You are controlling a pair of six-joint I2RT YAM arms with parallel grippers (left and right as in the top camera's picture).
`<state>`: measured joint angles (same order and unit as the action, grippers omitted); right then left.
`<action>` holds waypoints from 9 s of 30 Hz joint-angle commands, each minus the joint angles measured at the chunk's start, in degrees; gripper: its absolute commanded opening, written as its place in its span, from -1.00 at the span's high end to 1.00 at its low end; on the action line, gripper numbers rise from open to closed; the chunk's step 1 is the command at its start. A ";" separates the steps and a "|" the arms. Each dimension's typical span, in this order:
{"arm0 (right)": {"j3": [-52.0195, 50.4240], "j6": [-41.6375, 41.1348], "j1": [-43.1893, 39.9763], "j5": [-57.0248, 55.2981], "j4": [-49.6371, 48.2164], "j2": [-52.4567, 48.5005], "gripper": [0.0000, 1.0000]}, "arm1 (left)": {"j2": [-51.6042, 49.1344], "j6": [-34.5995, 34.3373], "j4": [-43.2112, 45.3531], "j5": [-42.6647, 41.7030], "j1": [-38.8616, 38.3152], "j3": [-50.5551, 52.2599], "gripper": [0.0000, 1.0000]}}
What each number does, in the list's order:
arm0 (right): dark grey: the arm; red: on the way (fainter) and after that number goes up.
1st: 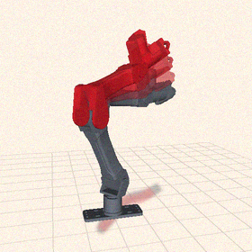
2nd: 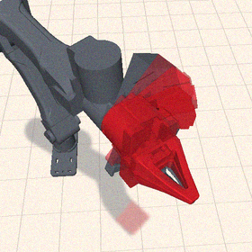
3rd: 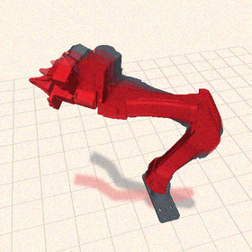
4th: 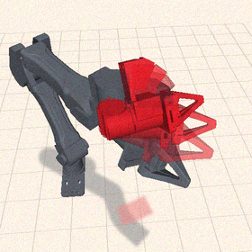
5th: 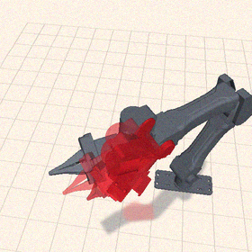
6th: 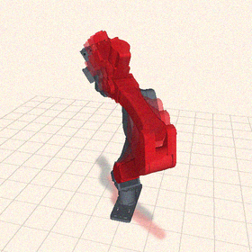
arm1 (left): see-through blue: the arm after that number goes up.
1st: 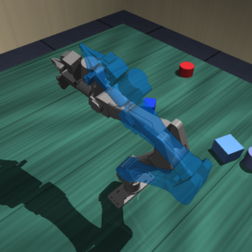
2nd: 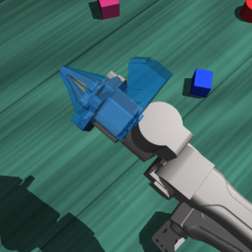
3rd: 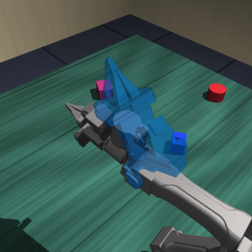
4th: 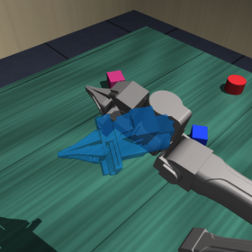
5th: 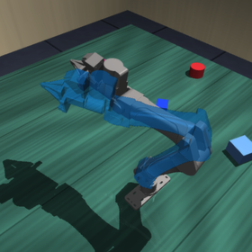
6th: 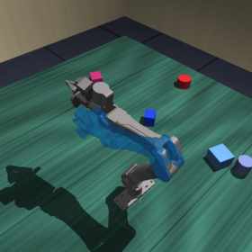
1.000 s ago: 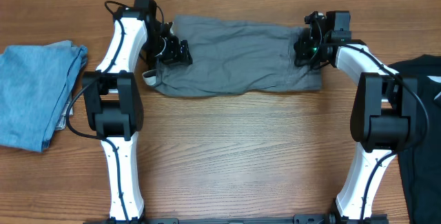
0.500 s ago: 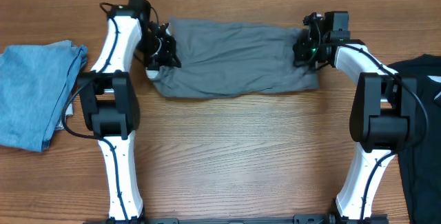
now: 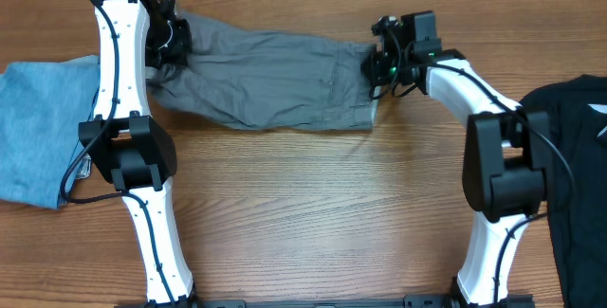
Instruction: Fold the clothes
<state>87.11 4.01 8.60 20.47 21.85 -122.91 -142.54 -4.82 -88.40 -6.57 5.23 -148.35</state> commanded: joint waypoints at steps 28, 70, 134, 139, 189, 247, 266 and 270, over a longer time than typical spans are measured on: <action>1.36 -1.27 -7.98 -1.36 6.69 9.94 0.60 | -0.31 4.61 7.41 12.96 -34.51 -11.13 0.82; 1.25 -1.27 -7.98 3.72 -2.71 -5.05 0.62 | -10.03 6.56 8.55 6.64 -44.70 -9.22 0.85; 1.77 -10.08 9.55 4.52 -2.84 5.22 0.62 | -2.54 -6.16 21.92 -7.15 -21.00 7.63 -0.46; 1.79 -10.05 8.81 -1.70 4.46 4.74 0.65 | -2.54 -6.14 21.88 -6.32 -21.00 7.63 -0.47; 6.71 -6.21 4.55 -6.40 15.80 20.15 0.92 | -4.90 -5.33 26.08 -6.97 -26.64 7.63 0.92; 7.10 4.42 -2.34 -4.79 27.12 -1.81 0.92 | -4.92 -5.49 26.47 -1.36 -26.14 7.63 0.34; 9.01 4.42 -0.37 -0.02 24.72 -1.42 0.92 | -12.52 -7.21 34.27 -11.56 -26.47 7.63 0.92; 10.62 4.39 -0.37 -11.89 27.61 4.37 0.92 | -13.46 -7.17 34.34 -10.84 -26.47 7.63 0.92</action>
<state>95.55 7.79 8.60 15.62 48.88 -123.35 -153.82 -11.07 -53.98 -19.51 -21.30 -140.86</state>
